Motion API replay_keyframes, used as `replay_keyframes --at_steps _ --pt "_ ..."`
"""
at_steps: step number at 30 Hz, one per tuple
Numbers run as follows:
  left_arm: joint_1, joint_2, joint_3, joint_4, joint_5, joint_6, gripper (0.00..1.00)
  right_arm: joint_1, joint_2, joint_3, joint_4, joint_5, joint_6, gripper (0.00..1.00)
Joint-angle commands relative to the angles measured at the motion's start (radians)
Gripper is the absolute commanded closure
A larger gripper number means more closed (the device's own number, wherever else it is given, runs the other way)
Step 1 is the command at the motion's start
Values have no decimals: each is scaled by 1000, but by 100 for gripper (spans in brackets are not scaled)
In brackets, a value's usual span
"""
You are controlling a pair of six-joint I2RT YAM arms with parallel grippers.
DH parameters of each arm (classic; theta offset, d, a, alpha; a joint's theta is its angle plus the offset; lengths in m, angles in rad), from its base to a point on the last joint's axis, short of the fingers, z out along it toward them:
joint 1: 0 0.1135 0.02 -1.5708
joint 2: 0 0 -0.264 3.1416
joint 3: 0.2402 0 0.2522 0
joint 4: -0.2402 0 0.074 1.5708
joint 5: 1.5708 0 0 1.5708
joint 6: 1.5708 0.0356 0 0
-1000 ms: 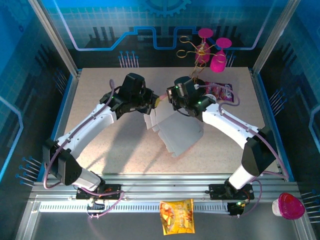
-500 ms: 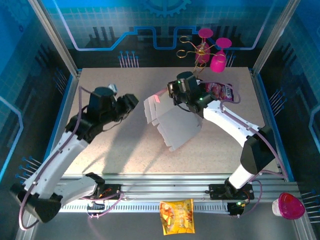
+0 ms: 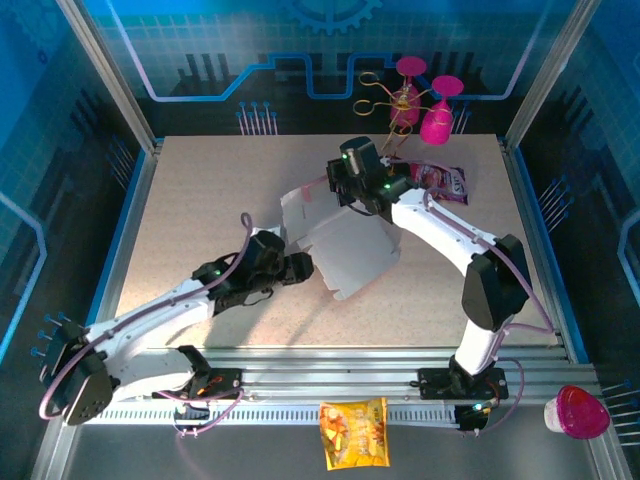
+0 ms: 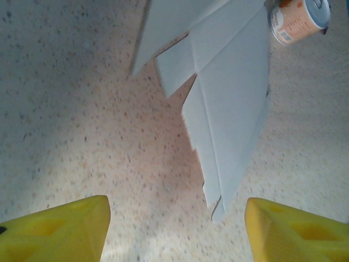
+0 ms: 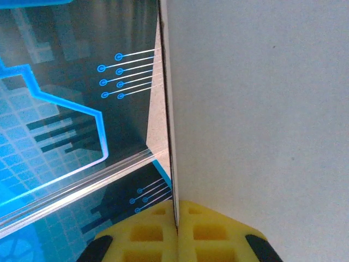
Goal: Fold the paper box
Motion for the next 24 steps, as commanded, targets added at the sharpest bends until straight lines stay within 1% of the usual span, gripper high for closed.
replay_keyframes --at_steps 1,2,5,7,11,16,18,21,24 --pt "3 93 53 110 -70 43 32 -6 23 54 -76 10 33 100" --pt "7 123 72 85 -95 22 32 -5 28 67 -98 10 36 100" --pt "47 189 79 106 -83 -40 32 -6 45 96 -136 14 42 100" --pt "65 218 85 118 -71 -79 34 -6 52 106 -155 15 49 100" --pt "78 267 143 95 -59 -101 37 -6 61 115 -174 14 56 100" --pt "78 324 240 -4 -77 -95 47 -6 59 112 -182 16 62 100" --pt "78 334 256 -14 -81 -81 51 -6 59 108 -179 18 66 100" --pt "78 337 272 -31 -102 -50 62 -6 57 107 -183 21 67 100" --pt "78 361 325 -111 -124 -23 71 -6 57 114 -194 23 68 100"
